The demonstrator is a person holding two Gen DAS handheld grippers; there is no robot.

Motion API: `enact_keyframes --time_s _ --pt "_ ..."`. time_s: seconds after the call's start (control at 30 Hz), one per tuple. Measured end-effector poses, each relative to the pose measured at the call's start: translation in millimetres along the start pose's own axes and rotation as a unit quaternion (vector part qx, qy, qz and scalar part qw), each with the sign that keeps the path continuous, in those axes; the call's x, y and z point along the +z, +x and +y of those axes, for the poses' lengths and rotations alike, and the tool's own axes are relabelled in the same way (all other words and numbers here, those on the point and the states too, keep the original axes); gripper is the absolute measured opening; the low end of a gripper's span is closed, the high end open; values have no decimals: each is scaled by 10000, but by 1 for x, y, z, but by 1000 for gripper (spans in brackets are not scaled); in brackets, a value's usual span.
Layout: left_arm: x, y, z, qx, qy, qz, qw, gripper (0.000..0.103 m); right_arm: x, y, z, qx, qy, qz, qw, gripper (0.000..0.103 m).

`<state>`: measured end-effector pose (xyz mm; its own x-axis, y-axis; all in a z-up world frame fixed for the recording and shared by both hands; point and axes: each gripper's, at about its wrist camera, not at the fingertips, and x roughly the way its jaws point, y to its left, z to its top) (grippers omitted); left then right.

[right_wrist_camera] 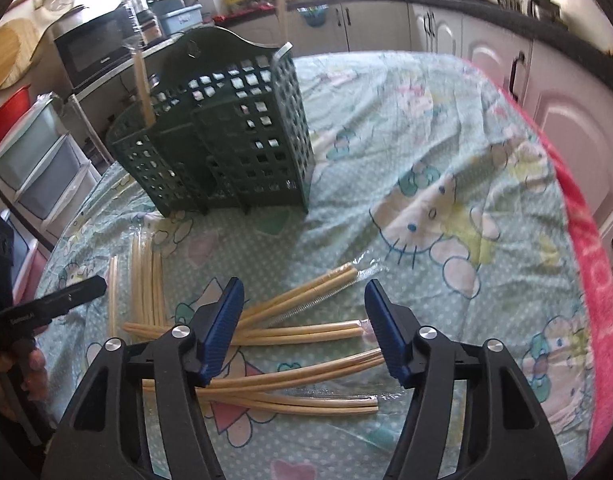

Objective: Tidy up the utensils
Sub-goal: 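Lower the left tool onto another wrapped chopstick pair and close it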

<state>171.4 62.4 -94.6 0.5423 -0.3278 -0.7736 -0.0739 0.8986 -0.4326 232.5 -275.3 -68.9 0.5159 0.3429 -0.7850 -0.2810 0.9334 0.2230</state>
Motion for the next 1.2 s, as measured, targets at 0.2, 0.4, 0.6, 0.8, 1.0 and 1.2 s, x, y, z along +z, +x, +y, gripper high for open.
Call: enact_keyframes --time_s 0.2,0.4,0.6,0.8,1.0,1.2 --pt "9 9 10 -63 -279 106 9995 49 10 18 -11 123 459 367 9982 51" --pt "21 14 16 -86 -451 167 9988 44 14 32 -20 218 890 669 9935 48" --pt "33 21 22 32 -531 195 9984 35 16 37 -26 315 1126 723 9905 47" --pt "42 24 28 227 -520 146 9983 18 22 42 -35 366 1362 742 9872 40" --pt "46 28 35 178 -603 149 9979 10 24 45 -37 325 1475 730 9858 26" --pt "46 30 35 102 -575 127 9982 7 24 43 -45 401 1634 665 9835 15"
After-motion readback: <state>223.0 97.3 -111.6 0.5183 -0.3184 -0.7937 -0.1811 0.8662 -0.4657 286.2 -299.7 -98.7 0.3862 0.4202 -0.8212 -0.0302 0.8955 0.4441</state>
